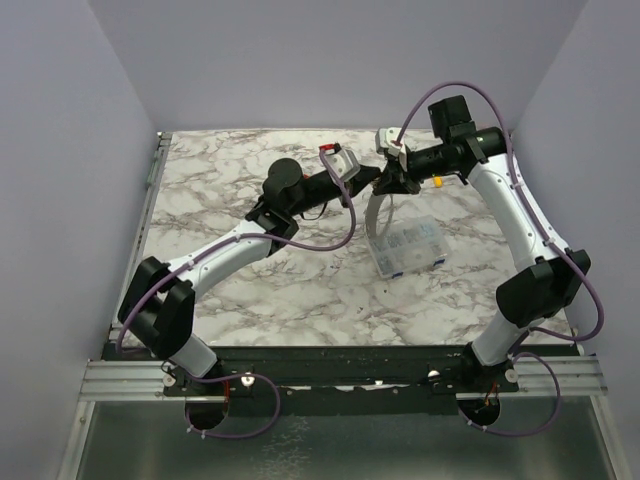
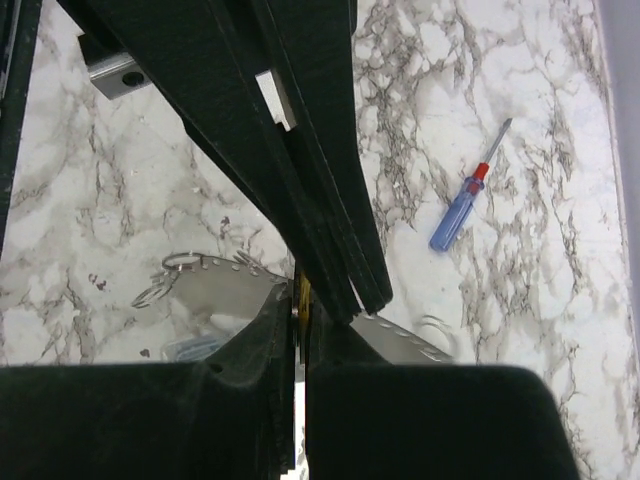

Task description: Remove the keys from the keyring

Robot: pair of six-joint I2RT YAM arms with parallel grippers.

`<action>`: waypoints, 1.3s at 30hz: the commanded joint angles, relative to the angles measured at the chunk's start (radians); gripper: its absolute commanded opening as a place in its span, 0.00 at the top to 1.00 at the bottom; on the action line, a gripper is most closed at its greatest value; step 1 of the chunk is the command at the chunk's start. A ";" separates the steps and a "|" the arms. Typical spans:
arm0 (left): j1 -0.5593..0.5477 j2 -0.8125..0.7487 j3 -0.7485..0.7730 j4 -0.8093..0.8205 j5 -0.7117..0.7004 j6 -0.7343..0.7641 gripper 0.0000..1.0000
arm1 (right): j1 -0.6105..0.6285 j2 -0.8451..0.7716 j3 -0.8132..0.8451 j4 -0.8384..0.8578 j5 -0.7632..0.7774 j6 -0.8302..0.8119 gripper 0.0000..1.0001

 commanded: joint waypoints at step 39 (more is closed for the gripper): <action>0.180 -0.170 -0.041 -0.398 0.355 0.110 0.51 | 0.070 -0.044 -0.255 0.366 -0.104 0.229 0.99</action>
